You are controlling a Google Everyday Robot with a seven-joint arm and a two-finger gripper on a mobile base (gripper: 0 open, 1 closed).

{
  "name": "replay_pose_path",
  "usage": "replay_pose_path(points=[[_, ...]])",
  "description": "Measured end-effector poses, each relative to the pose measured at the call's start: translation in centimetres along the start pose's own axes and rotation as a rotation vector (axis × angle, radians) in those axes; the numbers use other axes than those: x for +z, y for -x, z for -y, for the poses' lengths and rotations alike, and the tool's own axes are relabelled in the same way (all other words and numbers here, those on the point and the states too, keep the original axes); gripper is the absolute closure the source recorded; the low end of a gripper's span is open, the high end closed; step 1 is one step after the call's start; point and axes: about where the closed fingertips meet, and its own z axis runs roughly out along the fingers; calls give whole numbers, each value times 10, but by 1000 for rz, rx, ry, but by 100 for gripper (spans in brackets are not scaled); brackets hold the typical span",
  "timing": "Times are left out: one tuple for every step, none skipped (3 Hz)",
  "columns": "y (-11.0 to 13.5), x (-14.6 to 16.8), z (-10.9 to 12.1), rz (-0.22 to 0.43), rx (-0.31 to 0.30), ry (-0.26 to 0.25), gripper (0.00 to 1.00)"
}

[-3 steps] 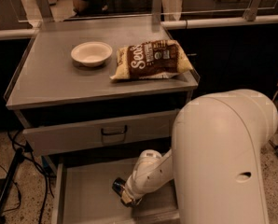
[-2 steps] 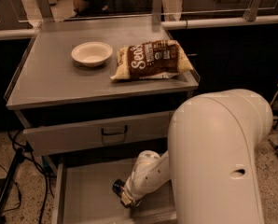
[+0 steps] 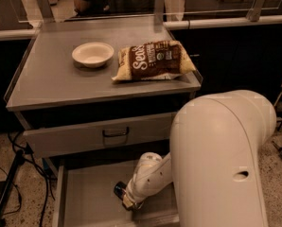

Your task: Place redbull can into middle drawer

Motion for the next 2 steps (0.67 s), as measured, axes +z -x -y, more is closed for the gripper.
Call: replay_pose_path(points=[[0, 0, 0, 0, 0, 0, 37], [0, 0, 0, 0, 0, 0, 14]])
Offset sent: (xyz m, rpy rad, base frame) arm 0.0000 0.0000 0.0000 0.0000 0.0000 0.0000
